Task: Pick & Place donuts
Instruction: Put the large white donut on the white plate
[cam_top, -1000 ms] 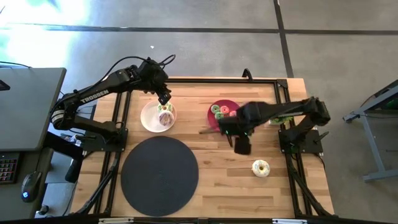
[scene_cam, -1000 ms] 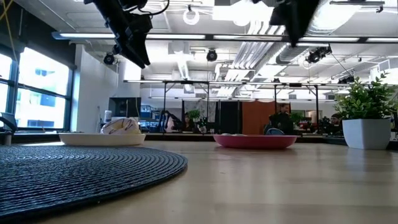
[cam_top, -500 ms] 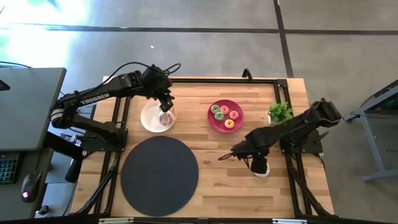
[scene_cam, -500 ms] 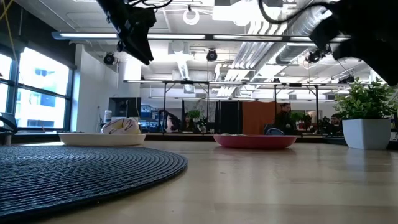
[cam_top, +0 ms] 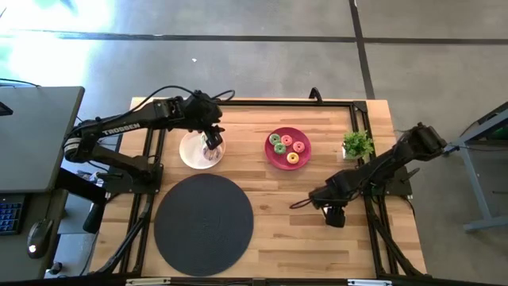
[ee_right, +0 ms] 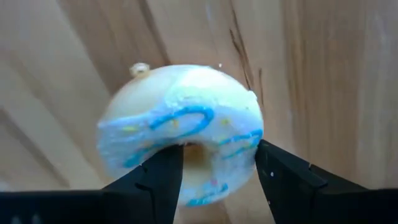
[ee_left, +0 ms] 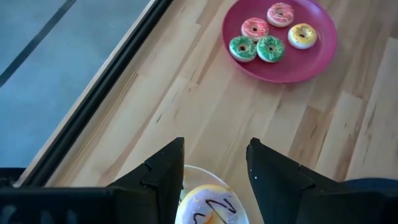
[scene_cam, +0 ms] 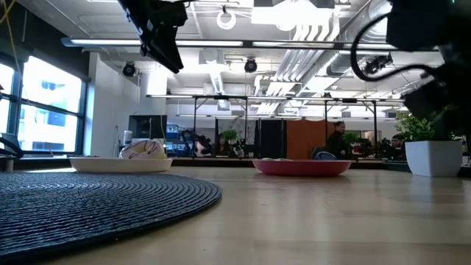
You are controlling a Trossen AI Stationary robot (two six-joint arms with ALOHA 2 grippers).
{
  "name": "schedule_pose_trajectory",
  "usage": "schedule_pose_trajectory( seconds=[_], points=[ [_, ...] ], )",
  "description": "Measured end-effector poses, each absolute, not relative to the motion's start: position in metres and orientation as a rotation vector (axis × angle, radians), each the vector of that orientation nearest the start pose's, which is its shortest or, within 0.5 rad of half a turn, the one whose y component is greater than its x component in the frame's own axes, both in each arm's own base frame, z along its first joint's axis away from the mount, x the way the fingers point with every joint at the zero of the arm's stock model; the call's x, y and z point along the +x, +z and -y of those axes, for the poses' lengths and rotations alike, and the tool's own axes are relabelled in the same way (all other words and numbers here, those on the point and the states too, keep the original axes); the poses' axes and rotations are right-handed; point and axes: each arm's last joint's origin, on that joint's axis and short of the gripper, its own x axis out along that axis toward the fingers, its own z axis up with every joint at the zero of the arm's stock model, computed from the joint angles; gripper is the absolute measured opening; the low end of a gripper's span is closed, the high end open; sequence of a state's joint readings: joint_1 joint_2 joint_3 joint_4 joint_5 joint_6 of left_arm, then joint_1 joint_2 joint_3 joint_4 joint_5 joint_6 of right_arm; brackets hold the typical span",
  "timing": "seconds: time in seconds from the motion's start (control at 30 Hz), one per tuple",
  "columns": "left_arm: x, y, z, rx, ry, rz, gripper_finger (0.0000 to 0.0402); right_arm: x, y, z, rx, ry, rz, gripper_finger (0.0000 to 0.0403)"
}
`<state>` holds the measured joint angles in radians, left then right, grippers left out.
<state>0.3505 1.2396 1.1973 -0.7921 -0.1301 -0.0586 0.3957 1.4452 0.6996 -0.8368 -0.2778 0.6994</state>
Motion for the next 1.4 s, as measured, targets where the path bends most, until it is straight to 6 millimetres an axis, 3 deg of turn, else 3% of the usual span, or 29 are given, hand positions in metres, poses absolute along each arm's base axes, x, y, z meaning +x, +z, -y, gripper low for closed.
schedule_pose_trajectory(
  seconds=[0.2, 0.37, 0.53, 0.63, 0.77, 0.9, 1.03, 1.2, 1.4],
  points=[
    [0.230, 0.331, -0.089, -0.163, 0.490, -0.820, 0.0165, 0.182, 0.133, -0.085, 0.470, -0.082, -1.670, 0.0180],
    [0.229, 0.331, -0.089, -0.167, 0.508, -0.823, 0.0165, 0.188, 0.137, -0.087, 0.483, -0.082, -1.645, 0.0111],
    [0.228, 0.330, -0.089, -0.157, 0.527, -0.841, 0.0165, 0.212, 0.158, -0.094, 0.562, -0.042, -1.512, 0.0019],
    [0.226, 0.331, -0.090, -0.134, 0.573, -0.838, 0.0165, 0.241, 0.184, -0.097, 0.532, -0.008, -1.273, 0.0021],
    [0.225, 0.331, -0.089, -0.145, 0.551, -0.846, 0.0165, 0.273, 0.218, -0.090, 0.371, -0.110, -0.908, 0.0041],
    [0.223, 0.328, -0.085, -0.190, 0.450, -0.891, 0.0165, 0.298, 0.242, -0.074, 0.165, -0.231, -0.581, 0.0027],
    [0.217, 0.327, -0.084, -0.184, 0.494, -0.932, 0.0165, 0.325, 0.249, -0.049, 0.091, -0.279, -0.375, 0.0011],
    [0.201, 0.337, -0.083, -0.134, 0.670, -0.902, 0.0165, 0.363, 0.224, -0.013, 0.122, -0.189, -0.261, 0.0019],
    [0.185, 0.350, -0.083, -0.058, 0.852, -0.829, 0.0165, 0.419, 0.204, 0.031, 0.140, -0.254, -0.204, 0.0016]
  ],
)
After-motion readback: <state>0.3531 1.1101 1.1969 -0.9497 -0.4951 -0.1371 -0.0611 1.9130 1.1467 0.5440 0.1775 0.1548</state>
